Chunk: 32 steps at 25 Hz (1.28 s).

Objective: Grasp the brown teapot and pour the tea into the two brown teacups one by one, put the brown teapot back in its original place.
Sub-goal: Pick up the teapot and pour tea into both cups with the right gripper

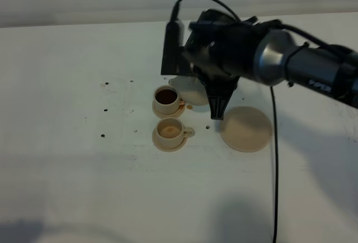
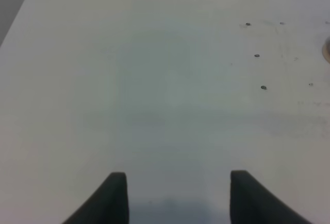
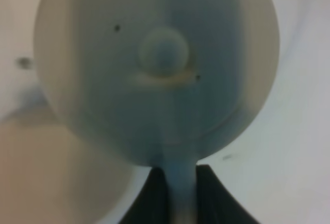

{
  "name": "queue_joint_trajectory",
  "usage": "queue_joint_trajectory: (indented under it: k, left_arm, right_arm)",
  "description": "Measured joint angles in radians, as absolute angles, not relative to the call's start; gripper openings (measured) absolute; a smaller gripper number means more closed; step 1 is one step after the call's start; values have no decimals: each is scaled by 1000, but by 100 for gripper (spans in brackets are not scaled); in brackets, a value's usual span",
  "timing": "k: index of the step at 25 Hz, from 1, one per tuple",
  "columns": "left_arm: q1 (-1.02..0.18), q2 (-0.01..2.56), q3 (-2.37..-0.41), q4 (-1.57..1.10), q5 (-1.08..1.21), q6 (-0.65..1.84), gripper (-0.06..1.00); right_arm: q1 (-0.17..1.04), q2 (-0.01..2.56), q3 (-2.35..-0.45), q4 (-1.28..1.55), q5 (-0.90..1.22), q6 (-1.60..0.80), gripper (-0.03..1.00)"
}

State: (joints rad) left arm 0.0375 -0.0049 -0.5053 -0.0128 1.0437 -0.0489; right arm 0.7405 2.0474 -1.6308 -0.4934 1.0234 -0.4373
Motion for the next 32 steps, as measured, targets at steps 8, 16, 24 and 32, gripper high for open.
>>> queue_joint_trajectory:
  k: [8, 16, 24, 32]
  left_arm:
    - [37, -5, -505, -14, 1044, -47, 45]
    - [37, -5, -505, -14, 1044, -47, 45]
    - [37, -5, -505, -14, 1044, -47, 45]
    - [37, -5, -505, -14, 1044, -47, 45]
  right_arm:
    - [615, 2035, -1639, -196, 1033, -439, 12]
    - [585, 2068, -1632, -140, 998, -462, 12]
    - [577, 2073, -1574, -148, 962, -454, 12]
    - [581, 1985, -1574, -161, 969, -438, 12]
